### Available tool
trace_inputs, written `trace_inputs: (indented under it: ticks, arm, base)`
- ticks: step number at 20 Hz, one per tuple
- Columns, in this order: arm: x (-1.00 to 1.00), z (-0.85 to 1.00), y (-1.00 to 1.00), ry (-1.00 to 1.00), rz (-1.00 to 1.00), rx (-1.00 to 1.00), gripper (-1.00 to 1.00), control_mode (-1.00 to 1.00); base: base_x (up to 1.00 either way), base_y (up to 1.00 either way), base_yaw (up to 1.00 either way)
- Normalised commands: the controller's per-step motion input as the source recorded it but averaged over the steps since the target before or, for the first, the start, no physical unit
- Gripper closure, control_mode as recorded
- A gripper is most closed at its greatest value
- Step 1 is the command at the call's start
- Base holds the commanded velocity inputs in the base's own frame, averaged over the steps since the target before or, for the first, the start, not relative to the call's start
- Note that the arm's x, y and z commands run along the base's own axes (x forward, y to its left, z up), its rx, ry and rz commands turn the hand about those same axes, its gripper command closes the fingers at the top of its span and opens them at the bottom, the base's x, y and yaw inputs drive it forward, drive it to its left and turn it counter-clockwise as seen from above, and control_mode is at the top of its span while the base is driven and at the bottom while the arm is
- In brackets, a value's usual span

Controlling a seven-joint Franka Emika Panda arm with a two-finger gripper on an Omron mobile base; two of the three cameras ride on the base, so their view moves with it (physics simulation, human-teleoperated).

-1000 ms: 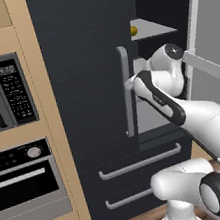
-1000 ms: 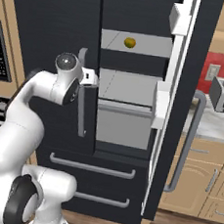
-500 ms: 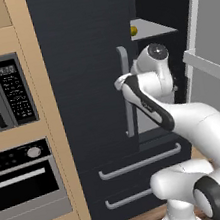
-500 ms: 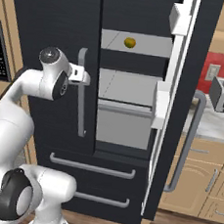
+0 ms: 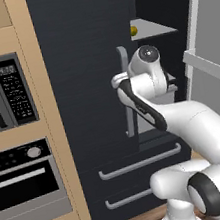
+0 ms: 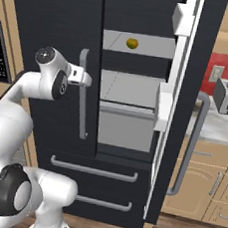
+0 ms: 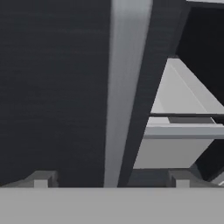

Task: Open the fridge, remove the orange, tomato, and steak, and place them on any counter.

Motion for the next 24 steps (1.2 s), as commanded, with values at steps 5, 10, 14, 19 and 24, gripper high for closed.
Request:
trace_inputs:
  ticks: [5,10,14,19,24]
  arm:
    - [0.41,0.0,0.0,-0.03,0.0,0.0,-1.0,-1.0]
    - [0.43,0.0,-0.04,0.0,0.0,0.02,-1.0,-1.0]
    - [0.51,0.0,-0.03,0.01,0.0,0.03,-1.0,-1.0]
    - [0.63,-0.05,-0.01,0.0,0.0,0.0,-1.0,-1.0]
    - [0.58,-0.15,0.0,0.0,0.0,0.0,-1.0,-1.0]
  base:
    - [0.0,0.0,0.0]
    - [0.0,0.0,0.0]
    - [0.0,0.0,0.0]
    - [0.0,0.0,0.0]
    - [0.0,0.0,0.0]
